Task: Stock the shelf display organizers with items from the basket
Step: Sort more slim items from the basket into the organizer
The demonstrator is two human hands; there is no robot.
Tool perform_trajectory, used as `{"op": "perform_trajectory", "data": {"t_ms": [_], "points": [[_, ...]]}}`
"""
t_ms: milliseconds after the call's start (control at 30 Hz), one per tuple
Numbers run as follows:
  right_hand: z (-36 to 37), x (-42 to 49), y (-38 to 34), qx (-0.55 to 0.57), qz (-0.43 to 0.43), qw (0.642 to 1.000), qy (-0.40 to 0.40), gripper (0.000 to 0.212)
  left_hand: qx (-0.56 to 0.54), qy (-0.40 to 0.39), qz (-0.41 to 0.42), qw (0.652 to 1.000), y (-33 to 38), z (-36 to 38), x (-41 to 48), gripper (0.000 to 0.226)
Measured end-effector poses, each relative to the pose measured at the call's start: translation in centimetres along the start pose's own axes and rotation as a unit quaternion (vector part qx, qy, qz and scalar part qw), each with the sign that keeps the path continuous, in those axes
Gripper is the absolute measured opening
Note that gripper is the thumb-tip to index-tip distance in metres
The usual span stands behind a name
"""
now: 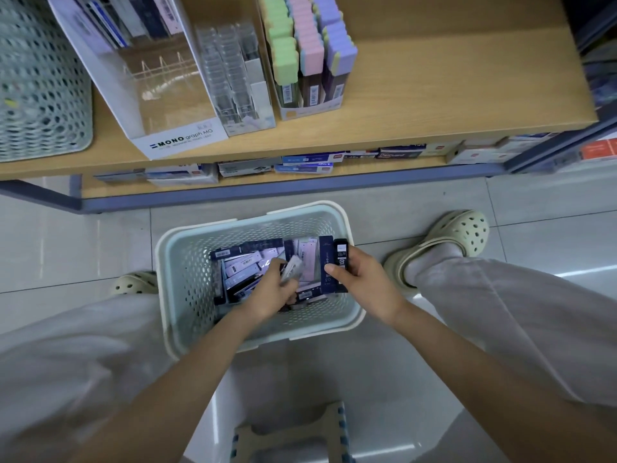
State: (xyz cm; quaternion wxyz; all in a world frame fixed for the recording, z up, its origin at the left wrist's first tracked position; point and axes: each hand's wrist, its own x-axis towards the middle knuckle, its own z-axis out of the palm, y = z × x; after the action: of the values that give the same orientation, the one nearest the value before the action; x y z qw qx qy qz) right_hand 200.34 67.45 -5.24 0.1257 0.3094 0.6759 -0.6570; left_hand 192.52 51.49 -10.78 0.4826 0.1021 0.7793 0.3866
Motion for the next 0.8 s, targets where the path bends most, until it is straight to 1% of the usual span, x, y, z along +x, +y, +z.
{"op": "perform_trajectory", "data": {"t_ms": [67,133,200,233,300,333,467,567,700,767,800], "points": [[0.1,-0.3,-0.6,0.001,-0.004,1.0,0.004,0.019,-0.122,0.037,-0.01,0.992,1.8,0.2,-0.8,0.021],[0.2,-0.7,-1.1,0.001,-0.011,1.0,0.005,0.023,-0.229,0.063,-0.011,0.971,3.6,0.3,-1.6,0.013],[0.4,-1.2,-1.8,0.003,-0.012,1.0,-0.002,0.025,-0.296,0.061,0.006,0.953,5.2,0.3,-2.5,0.011],[0.4,-1.5,-2.1,-0.004,-0.017,1.0,-0.006,0.023,-0.309,0.056,0.018,0.949,5.9,0.4,-3.0,0.016],[0.4,-2.0,-2.7,-0.035,-0.031,0.999,-0.01,0.017,-0.289,0.062,0.042,0.954,6.9,0.4,-3.8,0.026],[0.4,-2.3,-3.0,-0.039,-0.034,0.999,-0.014,0.013,-0.268,0.07,0.054,0.959,7.2,0.3,-4.2,0.026],[0.3,-3.2,-5.1,-0.024,-0.034,0.998,-0.037,0.014,-0.24,0.073,0.095,0.963,8.2,-0.4,-5.7,0.017],[0.2,-3.9,-7.1,-0.054,-0.041,0.996,-0.049,0.014,-0.213,0.074,0.134,0.965,9.4,-1.1,-7.3,0.011],[0.6,-4.7,-9.2,-0.124,-0.081,0.988,-0.032,0.014,-0.181,0.099,0.192,0.959,10.7,-2.3,-9.4,0.002],[1.1,-5.1,-9.9,-0.13,-0.103,0.986,-0.032,0.01,-0.189,0.125,0.199,0.953,11.5,-3.2,-10.4,0.005],[1.3,-5.3,-10.4,-0.124,-0.108,0.986,-0.032,0.014,-0.193,0.141,0.203,0.95,12.0,-3.7,-11.0,0.01]]}}
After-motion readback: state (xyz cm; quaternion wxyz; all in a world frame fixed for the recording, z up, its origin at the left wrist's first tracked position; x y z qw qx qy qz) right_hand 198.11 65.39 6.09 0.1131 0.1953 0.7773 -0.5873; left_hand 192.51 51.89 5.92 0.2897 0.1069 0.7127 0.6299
